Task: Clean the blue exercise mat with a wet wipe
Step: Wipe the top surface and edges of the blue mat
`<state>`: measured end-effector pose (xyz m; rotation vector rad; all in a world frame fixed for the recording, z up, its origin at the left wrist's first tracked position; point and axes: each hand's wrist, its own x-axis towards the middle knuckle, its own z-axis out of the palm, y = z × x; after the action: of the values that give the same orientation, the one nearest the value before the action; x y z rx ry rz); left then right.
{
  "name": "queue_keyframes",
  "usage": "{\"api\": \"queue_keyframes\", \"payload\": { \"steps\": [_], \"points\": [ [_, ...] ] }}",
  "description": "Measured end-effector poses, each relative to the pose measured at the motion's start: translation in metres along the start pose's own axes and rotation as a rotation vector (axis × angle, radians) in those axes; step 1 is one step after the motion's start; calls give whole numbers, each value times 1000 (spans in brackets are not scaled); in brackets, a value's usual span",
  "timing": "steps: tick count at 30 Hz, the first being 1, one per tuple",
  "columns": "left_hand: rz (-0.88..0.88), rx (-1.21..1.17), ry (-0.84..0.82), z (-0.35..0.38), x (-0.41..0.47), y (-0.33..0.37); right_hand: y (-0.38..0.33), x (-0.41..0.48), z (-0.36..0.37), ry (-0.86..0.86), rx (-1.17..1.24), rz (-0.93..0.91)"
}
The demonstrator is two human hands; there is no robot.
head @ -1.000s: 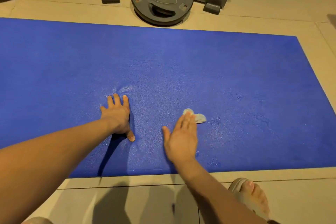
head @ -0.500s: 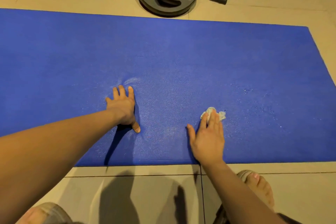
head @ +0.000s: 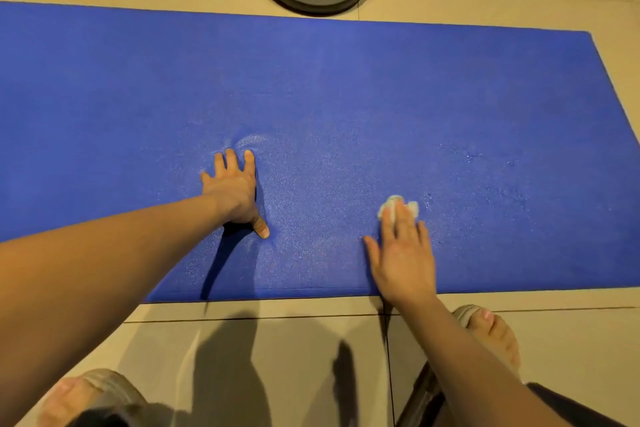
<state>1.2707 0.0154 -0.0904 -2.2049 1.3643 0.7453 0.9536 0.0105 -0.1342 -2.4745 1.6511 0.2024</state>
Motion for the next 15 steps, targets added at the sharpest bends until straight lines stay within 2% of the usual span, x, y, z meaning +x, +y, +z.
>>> {"api": "queue_keyframes", "payload": {
  "steps": [2,4,6,9,11,13,15],
  "points": [
    [-2,2,4,0,0,0,1,3,-2,20,21,133],
    [-6,1,4,1,1,1,-28,3,-3,41,101,240],
    [-16,2,4,0,1,2,-72,-7,-3,52,193,250],
    [-18,14,0,-1,0,2,-135,-40,6,23,223,69],
    [-19,11,6,0,0,2,-148,-56,12,-13,227,-101],
    [-16,6,9,0,-1,2,-126,-53,14,-41,160,-255],
    [-10,3,7,-1,-2,1,-79,-43,13,-36,53,-265]
  ]
}}
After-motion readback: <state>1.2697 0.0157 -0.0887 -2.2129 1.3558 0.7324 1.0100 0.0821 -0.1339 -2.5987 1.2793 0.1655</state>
